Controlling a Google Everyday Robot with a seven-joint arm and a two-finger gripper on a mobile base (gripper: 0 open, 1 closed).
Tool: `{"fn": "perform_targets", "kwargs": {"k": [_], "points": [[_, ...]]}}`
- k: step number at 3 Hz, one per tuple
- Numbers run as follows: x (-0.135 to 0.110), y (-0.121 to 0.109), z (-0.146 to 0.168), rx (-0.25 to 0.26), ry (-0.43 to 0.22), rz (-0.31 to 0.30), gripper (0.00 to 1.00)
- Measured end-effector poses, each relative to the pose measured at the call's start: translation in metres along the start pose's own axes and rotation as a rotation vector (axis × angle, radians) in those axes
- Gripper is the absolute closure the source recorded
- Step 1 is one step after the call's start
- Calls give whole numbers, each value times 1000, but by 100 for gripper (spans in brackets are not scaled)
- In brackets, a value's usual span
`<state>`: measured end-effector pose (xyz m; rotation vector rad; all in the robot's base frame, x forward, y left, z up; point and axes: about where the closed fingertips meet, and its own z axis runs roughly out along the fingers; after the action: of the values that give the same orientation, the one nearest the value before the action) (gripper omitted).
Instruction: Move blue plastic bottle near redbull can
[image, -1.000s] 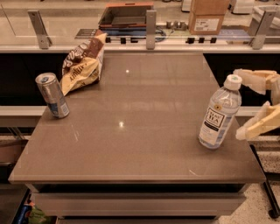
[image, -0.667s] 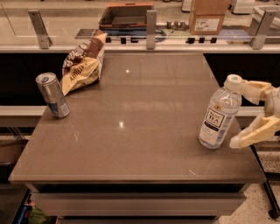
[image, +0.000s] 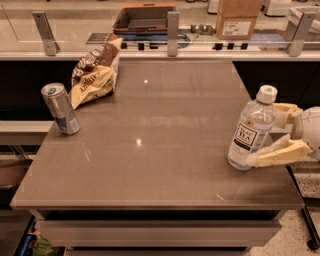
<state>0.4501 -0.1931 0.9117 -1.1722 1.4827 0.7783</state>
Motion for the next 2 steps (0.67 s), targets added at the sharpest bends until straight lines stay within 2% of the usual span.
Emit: {"fn": "perform_targets", "kwargs": {"k": [2], "points": [[-2,1,4,-8,-1,-4,65]]}}
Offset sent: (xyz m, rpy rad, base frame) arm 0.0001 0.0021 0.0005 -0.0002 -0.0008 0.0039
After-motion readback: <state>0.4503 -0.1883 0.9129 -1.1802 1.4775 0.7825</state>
